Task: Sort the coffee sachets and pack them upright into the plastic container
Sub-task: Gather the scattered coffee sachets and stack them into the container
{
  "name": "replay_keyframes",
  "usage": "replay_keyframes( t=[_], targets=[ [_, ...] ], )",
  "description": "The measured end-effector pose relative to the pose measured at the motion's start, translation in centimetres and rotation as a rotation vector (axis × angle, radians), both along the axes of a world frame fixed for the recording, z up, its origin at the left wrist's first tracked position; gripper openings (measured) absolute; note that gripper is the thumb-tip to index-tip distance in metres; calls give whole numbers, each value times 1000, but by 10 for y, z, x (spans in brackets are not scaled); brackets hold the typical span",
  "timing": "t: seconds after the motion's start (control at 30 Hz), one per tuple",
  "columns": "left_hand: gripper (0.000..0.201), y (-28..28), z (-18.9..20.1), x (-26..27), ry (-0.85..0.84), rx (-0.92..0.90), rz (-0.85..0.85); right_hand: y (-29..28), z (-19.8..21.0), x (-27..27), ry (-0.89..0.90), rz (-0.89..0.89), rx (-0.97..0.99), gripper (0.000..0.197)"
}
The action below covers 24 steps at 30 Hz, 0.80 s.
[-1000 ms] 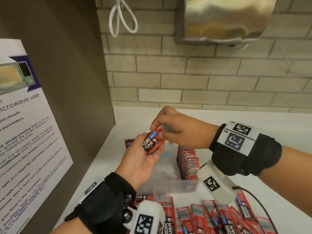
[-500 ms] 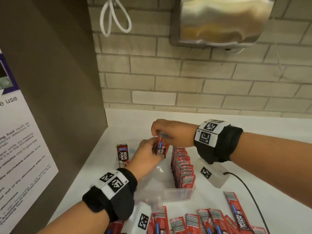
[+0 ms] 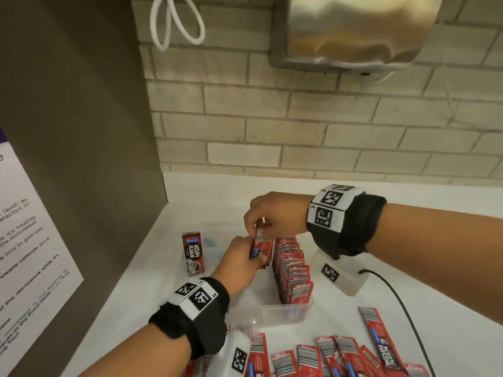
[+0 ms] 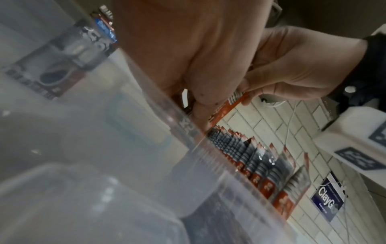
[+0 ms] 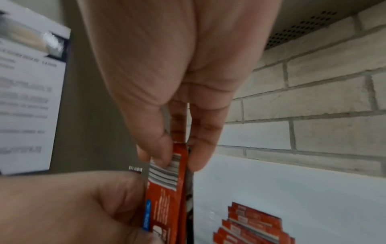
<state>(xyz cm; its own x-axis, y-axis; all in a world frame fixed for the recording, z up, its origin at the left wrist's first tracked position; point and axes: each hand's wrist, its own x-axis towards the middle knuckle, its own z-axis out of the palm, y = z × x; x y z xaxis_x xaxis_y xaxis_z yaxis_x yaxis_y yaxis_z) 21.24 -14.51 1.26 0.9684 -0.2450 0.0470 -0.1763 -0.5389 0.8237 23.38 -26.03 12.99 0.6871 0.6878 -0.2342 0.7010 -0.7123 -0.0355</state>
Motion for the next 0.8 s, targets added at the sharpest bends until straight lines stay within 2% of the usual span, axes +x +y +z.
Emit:
replay_keyframes(
  t=[0.1,0.23,0.4,0.53,0.67,0.8],
  targets=[
    [25,1,-5,0,8,12,18,7,-7,5,-40,19,-50,19],
    [33,11,-6,-1,13,58,42,12,-7,10,-59,0,-16,16],
    [61,25,3,-12,68,114,89,22,-9,11,-75,-16,-26,17],
    [43,21,12,-24,238,-66,-20,27,-18,13,-79,-45,-107,20],
    [37,14,13,-28,362,-79,-89,27,-25,12,-59,-59,-178,20],
    [45,6,2,-17,453,-117,-77,26,-28,13,-65,-97,-267,24]
  ],
)
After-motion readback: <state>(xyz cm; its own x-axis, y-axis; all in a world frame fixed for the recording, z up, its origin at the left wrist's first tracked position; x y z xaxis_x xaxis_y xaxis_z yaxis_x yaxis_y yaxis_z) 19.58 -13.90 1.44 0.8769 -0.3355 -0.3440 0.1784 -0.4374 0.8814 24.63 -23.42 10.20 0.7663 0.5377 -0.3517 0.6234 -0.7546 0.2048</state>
